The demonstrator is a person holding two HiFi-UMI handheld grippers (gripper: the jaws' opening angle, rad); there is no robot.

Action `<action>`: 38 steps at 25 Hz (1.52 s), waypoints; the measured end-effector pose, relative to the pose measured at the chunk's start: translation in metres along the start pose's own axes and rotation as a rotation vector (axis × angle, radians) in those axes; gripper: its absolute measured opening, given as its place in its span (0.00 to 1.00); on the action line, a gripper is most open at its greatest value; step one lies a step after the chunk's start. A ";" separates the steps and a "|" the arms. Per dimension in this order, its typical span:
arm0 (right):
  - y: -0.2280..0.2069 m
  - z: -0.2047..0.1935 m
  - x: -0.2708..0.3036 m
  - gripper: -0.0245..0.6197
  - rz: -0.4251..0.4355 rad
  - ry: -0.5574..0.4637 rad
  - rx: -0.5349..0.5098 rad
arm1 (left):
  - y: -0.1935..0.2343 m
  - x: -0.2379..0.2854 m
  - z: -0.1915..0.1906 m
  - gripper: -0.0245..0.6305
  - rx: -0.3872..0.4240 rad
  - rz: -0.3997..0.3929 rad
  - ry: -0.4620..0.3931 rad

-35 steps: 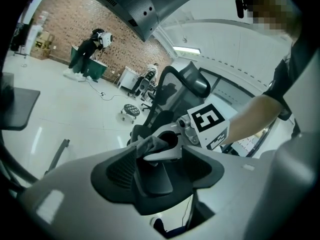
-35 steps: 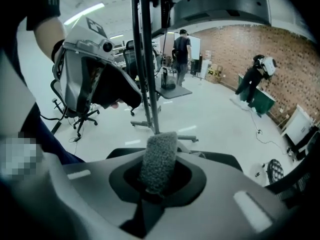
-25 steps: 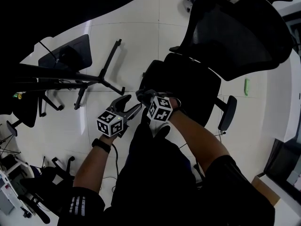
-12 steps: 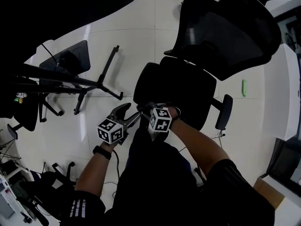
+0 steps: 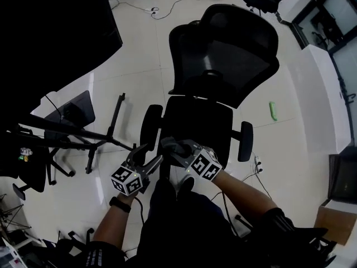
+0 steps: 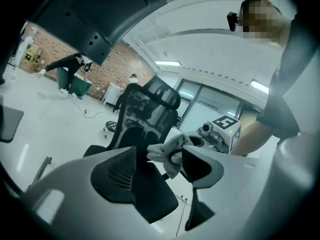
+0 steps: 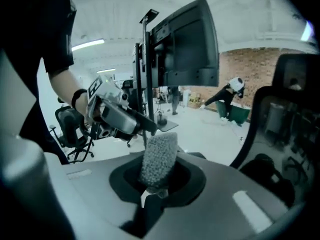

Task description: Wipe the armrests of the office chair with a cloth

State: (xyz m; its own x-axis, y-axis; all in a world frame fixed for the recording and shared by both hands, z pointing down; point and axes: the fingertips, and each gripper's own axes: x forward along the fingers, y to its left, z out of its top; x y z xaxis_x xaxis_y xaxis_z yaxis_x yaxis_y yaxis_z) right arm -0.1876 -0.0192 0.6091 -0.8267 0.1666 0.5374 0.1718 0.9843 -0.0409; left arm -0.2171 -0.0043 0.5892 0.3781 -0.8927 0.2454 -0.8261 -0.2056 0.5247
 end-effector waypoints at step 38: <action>0.246 0.135 -0.213 0.09 -0.494 -0.436 0.193 | -0.250 -0.200 0.002 0.51 0.293 -0.465 0.035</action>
State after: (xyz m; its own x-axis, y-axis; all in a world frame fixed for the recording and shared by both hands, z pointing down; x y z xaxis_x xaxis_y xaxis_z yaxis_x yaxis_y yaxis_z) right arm -0.0411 0.1949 0.3709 -0.9305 -0.3362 0.1451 -0.3461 0.9369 -0.0492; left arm -0.0871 0.2245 0.4070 0.7407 -0.6680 0.0714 -0.6484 -0.6829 0.3365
